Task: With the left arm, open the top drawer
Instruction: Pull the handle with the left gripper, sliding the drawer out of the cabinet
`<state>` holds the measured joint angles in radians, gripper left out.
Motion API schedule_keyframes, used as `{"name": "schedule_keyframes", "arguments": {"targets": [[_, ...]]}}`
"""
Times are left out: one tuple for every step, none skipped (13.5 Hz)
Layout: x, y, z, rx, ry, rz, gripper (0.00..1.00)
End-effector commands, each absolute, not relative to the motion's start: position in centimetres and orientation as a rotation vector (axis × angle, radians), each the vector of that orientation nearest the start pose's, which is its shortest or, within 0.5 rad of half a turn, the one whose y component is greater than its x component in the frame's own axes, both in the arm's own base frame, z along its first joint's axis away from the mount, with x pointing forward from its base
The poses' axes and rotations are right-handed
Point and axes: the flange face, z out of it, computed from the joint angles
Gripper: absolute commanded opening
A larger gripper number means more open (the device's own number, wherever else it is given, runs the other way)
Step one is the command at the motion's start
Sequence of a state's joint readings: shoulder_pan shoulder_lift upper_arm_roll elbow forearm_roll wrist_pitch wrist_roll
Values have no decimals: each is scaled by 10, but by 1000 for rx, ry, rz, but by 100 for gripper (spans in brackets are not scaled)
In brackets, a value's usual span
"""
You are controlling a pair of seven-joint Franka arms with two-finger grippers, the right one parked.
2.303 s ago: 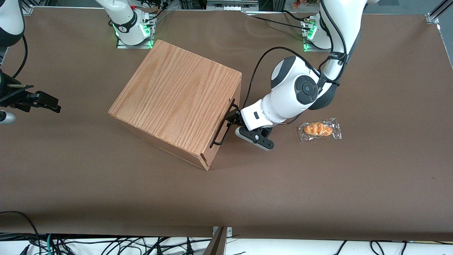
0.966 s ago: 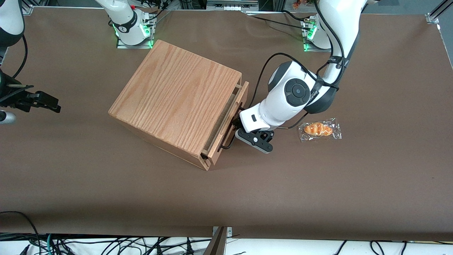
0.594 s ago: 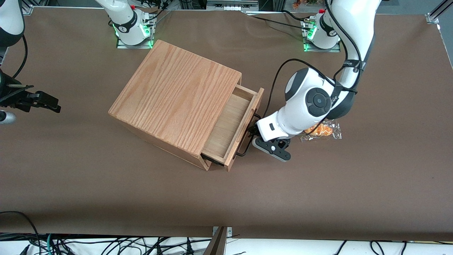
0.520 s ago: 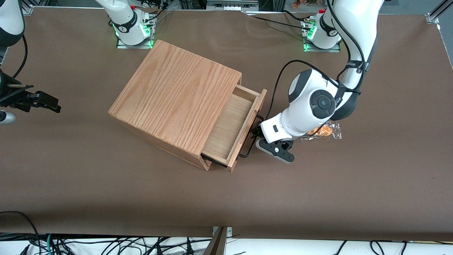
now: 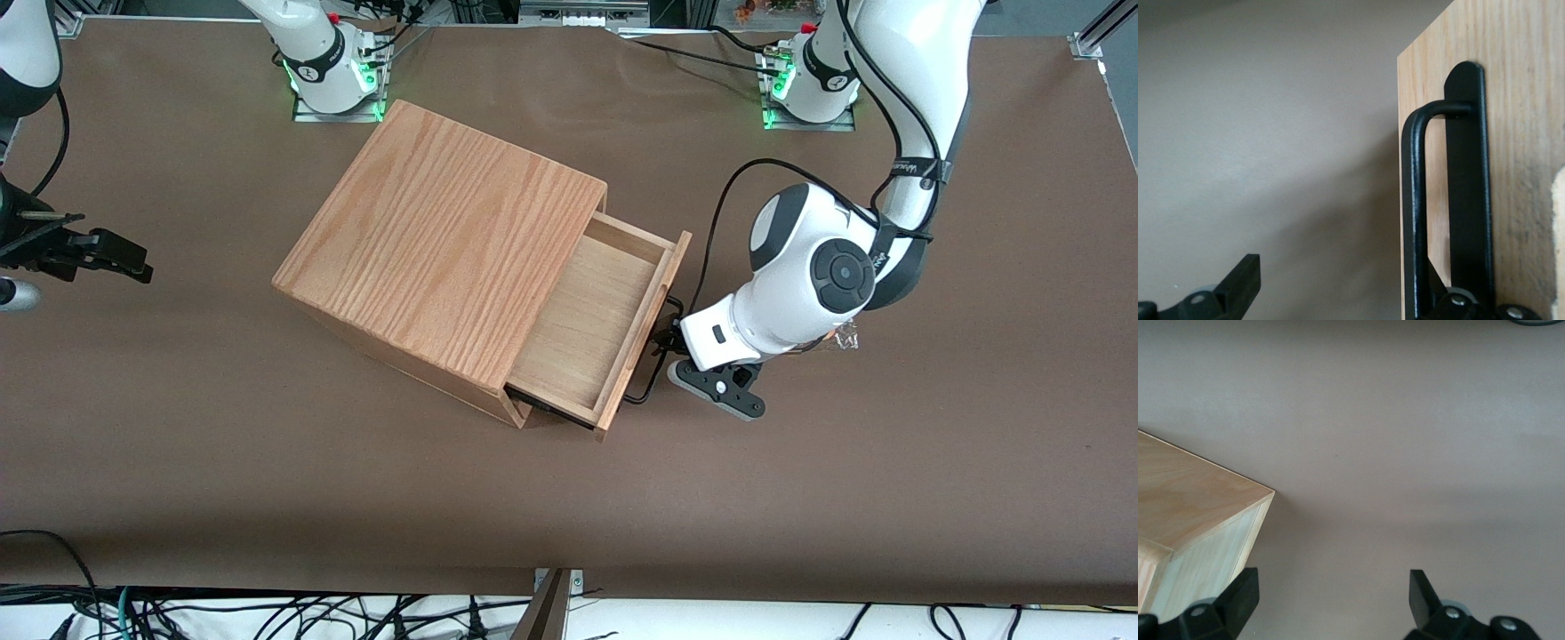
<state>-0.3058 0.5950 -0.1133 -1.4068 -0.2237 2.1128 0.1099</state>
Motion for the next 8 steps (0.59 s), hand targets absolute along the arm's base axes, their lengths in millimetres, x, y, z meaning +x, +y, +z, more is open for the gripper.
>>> {"name": "schedule_keyframes", "arguments": {"targets": [[682, -264, 367, -3225, 749, -162, 100], [683, -260, 367, -3224, 755, -142, 100], [685, -254, 369, -3223, 753, -139, 100], [686, -251, 370, -3220, 763, -143, 100], [688, -244, 370, -3217, 773, -144, 100], [689, -242, 370, -3214, 789, -144, 100], [688, -243, 370, -3213, 797, -139, 100], [689, -241, 370, -3211, 795, -140, 100]]}}
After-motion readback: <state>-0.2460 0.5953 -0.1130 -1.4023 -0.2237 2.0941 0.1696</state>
